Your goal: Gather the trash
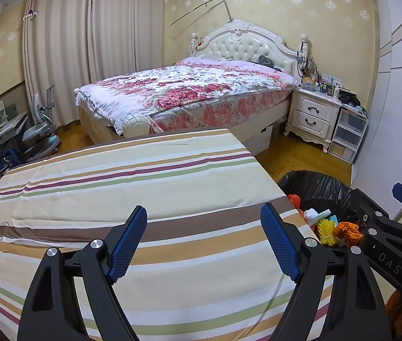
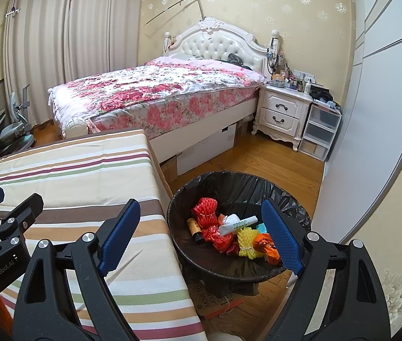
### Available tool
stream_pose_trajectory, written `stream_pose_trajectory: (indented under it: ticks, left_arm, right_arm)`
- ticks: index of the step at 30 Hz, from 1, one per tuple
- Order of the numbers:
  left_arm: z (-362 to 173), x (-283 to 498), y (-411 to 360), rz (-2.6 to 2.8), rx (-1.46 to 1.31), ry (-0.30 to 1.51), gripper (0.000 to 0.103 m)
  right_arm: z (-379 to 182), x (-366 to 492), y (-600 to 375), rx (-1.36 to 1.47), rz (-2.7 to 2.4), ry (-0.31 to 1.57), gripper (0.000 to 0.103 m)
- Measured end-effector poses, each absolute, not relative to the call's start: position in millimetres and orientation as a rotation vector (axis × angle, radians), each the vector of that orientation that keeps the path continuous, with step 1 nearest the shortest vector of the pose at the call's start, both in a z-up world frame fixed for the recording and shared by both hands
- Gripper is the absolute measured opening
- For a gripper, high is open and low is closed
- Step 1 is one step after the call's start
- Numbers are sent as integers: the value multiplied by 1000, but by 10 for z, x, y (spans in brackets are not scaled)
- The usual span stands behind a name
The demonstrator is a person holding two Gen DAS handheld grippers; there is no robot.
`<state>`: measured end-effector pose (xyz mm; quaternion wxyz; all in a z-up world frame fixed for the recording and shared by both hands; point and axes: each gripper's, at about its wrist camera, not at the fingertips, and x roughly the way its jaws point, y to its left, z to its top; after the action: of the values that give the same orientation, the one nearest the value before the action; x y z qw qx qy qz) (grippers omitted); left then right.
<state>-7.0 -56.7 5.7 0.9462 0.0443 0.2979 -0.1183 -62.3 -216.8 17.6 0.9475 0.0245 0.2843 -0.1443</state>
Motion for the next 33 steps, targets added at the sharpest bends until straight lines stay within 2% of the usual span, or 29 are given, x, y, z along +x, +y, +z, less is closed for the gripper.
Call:
stream_pose_trajectory:
  ticks: [33]
  left_arm:
    - [12,-107,-566,-232,82,608,79]
  right_arm:
    - [170,-621,-2158,49,-294,579,85]
